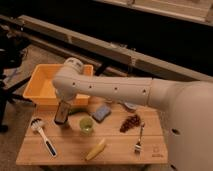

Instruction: Place eraser in metal cup

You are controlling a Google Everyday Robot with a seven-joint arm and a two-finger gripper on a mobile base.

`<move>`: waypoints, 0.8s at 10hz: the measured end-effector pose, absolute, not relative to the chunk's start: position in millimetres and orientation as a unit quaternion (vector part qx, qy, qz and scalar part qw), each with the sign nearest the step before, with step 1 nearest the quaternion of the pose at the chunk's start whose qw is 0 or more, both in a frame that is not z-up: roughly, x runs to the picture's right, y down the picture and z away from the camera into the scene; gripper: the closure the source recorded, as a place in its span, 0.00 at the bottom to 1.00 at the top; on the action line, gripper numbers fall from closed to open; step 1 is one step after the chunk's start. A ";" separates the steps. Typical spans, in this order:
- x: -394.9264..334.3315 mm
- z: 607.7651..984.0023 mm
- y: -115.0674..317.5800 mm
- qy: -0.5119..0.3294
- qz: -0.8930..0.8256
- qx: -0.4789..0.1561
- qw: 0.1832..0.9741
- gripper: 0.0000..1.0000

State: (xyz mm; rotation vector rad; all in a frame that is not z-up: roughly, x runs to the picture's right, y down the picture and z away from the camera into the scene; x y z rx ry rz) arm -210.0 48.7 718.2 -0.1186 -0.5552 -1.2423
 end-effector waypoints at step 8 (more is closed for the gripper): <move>-208.9 703.6 40.7 -0.240 -0.578 -0.030 0.779 0.22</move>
